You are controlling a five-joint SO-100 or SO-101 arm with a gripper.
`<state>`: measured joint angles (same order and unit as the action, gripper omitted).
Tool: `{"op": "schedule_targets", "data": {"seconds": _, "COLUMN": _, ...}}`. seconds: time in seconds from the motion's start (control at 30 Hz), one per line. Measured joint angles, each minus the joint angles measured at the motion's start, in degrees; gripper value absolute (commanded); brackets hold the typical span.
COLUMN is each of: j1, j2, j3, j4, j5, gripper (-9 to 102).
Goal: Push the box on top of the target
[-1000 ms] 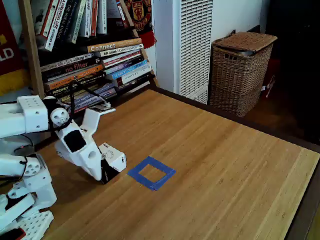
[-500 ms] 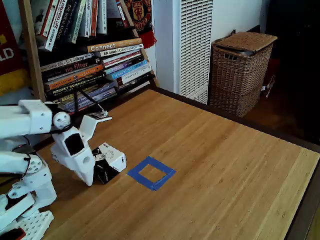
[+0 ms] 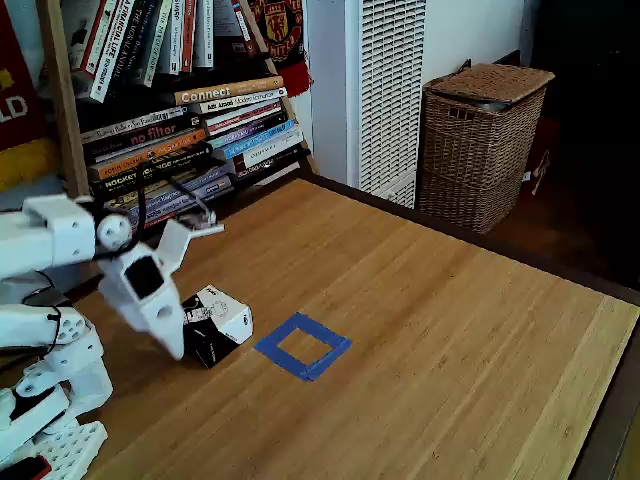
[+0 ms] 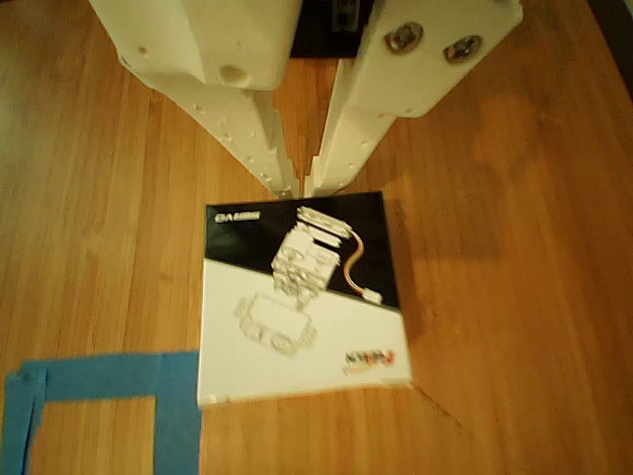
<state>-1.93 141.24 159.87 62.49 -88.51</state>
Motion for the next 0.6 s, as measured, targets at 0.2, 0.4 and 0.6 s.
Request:
{"op": "schedule_targets", "data": {"seconds": 0.2, "j1": -1.2, "j2": -6.2, "j3": -4.7, "j4": -1.5, "j5": 1.8, "gripper": 0}}
{"op": "schedule_targets", "data": {"seconds": 0.4, "j1": -1.5, "j2": -10.5, "j3": -7.6, "j4": -2.9, "j5": 3.9, "gripper": 0}}
{"op": "schedule_targets", "data": {"seconds": 0.6, "j1": -1.1, "j2": -13.5, "j3": -10.2, "j4": -3.7, "j5": 5.5, "gripper": 0}}
